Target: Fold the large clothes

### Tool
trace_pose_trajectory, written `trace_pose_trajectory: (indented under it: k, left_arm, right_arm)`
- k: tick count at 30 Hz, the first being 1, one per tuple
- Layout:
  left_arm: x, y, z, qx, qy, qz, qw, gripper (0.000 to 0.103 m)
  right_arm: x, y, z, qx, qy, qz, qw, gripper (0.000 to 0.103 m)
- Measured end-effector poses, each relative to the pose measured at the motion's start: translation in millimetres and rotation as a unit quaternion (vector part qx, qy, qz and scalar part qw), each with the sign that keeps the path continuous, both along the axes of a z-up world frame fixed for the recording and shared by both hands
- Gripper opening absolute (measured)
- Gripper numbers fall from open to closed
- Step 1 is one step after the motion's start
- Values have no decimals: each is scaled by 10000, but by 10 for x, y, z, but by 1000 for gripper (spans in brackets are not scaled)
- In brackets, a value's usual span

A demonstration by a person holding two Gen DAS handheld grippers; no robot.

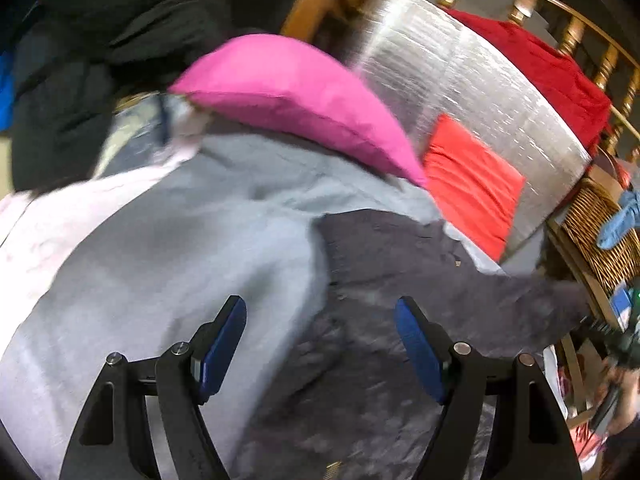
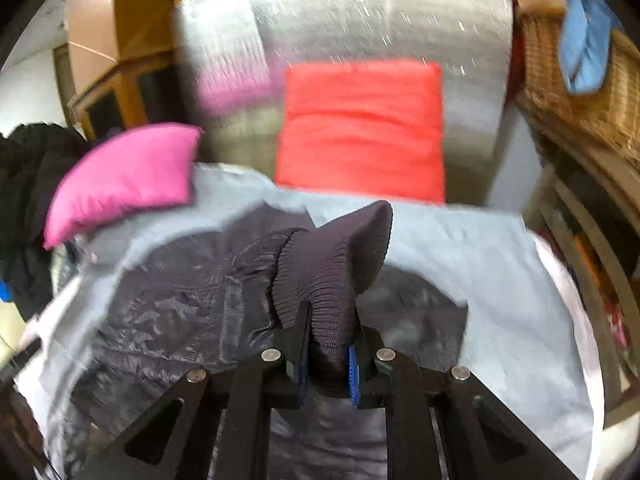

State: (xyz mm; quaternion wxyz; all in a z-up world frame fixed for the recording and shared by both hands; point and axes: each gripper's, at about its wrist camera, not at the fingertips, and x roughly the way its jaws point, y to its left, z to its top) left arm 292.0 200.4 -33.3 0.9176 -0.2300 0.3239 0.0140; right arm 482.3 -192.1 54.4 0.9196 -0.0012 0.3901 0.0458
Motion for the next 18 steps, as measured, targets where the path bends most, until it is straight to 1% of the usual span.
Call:
trace_pose_trajectory:
  k: [2, 6, 7, 10, 13, 14, 15, 17, 18]
  left_arm:
    - [166, -188, 75, 140, -49, -86, 9999, 77]
    - [517, -558, 64, 544, 145, -313, 9979, 77]
    - [615, -683, 22, 727, 198, -337, 9966, 77]
    - [788, -905, -131, 1063, 427, -458, 9924, 77]
    - [932, -1027, -394, 1351, 856, -484, 9859, 77]
    - [999, -1058, -539, 1478, 1152, -549, 9808, 77]
    - [1020, -1067, -602, 1569, 1232, -582, 9782, 77]
    - [1003, -1100, -625, 1834, 1123, -610, 9747, 77]
    - [992, -1103, -611, 1860, 1119, -618, 9742, 77]
  right_arm:
    - [-22, -98, -219, -11, 177, -56, 9998, 16]
    - [-26, -279, -559, 169, 424, -150, 9988, 16]
    - [-27, -292, -612, 193, 448, -154, 9987, 16]
    - [-28, -370, -743, 310, 555, -166, 9978, 16]
    - [-24, -442, -859, 375, 701, -188, 9967, 16]
    - [-26, -471, -907, 414, 773, -204, 9959, 16]
    - [-36, -498, -950, 431, 839, -216, 9953, 16]
    - [-17, -514, -1017, 429, 969, -216, 9941, 16]
    - [-8, -524, -1051, 454, 1034, -210, 9934, 16]
